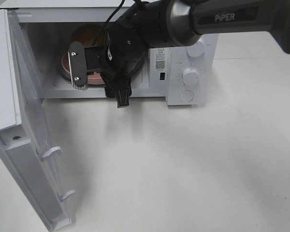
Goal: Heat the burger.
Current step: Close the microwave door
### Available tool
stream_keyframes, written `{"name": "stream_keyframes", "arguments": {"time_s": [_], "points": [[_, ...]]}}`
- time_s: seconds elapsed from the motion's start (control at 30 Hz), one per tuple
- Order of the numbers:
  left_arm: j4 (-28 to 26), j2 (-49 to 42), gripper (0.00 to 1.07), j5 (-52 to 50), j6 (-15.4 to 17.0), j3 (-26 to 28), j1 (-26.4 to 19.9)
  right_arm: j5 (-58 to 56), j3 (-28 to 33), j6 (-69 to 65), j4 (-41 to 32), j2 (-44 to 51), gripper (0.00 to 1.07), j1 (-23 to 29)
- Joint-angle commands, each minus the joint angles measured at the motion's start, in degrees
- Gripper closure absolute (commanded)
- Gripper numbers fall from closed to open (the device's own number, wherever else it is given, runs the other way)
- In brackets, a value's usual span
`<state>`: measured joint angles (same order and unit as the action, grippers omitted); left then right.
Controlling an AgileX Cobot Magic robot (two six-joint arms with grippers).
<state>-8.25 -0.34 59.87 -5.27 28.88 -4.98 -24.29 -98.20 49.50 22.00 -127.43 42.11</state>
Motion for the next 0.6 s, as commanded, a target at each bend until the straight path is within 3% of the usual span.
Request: {"name": "stream_keyframes", "arguments": {"time_s": [0.03,0.6], "points": [[-0.23,-1.15,0.09,-0.46,0.23,0.0,0.17,2.12,3.27,-0.23,0.4,3.04,0.3,-0.06],[-0.23,-1.15,0.09,-0.46,0.23,0.0,0.17,6.99,18.68,-1.6,0.4,13.81,0.31,-0.06]]}}
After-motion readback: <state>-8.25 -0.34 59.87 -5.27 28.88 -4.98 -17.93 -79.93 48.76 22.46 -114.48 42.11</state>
